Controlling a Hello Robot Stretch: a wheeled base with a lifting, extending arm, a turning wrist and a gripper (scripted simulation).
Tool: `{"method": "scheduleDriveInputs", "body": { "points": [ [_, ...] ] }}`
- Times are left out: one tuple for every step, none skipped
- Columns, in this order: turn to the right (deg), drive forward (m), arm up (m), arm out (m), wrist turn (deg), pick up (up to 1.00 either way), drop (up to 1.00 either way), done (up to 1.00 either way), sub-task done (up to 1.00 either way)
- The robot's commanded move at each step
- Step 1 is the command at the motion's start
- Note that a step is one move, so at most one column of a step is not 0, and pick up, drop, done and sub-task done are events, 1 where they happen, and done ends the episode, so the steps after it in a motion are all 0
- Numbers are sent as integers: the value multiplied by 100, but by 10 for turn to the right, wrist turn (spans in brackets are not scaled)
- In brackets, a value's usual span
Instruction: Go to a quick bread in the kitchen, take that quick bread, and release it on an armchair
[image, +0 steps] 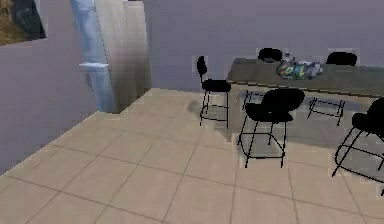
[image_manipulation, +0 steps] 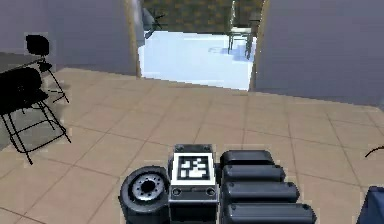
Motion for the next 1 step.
{"method": "scheduleDriveInputs", "body": {
  "points": [
    [300, 0, 0, 0, 0, 0, 0, 0, 0]
  ]
}}
